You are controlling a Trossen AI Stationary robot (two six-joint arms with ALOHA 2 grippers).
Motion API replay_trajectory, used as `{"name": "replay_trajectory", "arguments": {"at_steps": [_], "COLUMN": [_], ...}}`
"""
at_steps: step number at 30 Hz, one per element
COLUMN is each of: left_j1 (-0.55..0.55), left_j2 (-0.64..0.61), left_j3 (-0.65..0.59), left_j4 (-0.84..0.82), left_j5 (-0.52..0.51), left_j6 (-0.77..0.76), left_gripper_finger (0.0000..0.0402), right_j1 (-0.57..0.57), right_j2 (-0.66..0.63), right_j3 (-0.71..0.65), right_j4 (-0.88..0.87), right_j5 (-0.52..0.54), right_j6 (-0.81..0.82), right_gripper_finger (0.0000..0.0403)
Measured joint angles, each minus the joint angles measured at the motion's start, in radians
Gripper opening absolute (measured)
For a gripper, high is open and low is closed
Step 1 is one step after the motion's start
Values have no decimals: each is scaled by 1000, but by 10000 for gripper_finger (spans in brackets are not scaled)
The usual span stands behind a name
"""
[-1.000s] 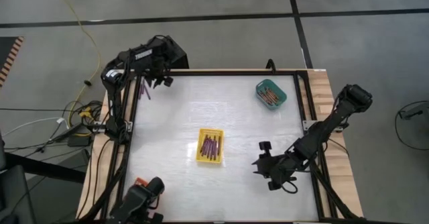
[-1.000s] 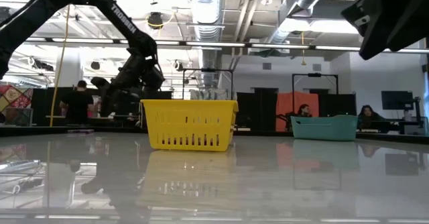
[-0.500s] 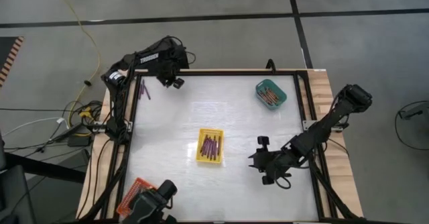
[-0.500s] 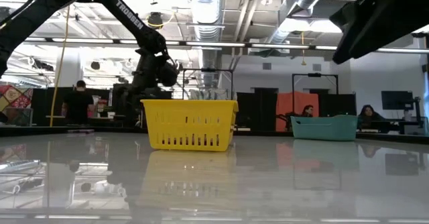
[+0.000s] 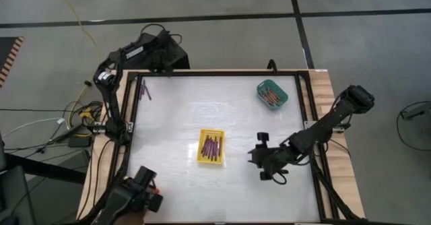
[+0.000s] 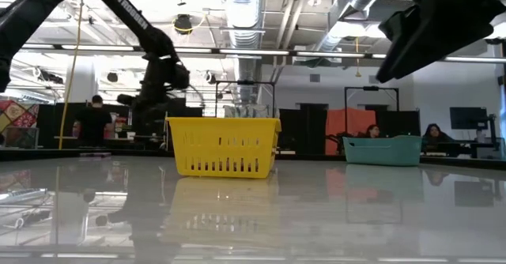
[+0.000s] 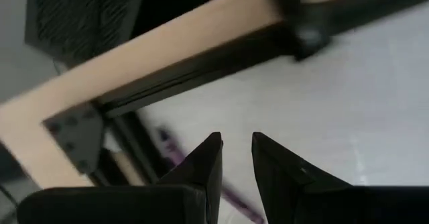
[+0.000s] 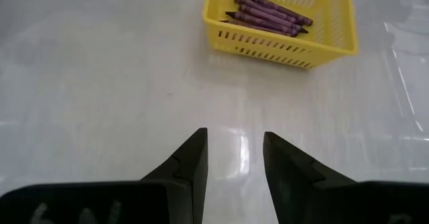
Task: Sort crayons
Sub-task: Put the violet crayon into the yellow basket
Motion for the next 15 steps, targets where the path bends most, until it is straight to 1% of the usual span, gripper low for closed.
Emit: {"name": "replay_trajectory", "arguments": {"at_steps": [3, 5, 15], "left_j1": [38, 55, 54], "left_j2": [0, 0, 6], "left_j3": [-19, -31, -31], "left_j4": [-14, -5, 12], "left_j5": [-42, -38, -37], "left_j6": [-55, -59, -44], "left_gripper_finger": [72, 72, 78], "right_j1": [-12, -18, -18], "right_j2": [0, 0, 0], "right_j3": [0, 0, 0], "right_j4": [-1, -1, 0], "right_j5": [-1, -2, -9], "right_j6": [-2, -2, -2], "right_gripper_finger": [138, 138, 138]}}
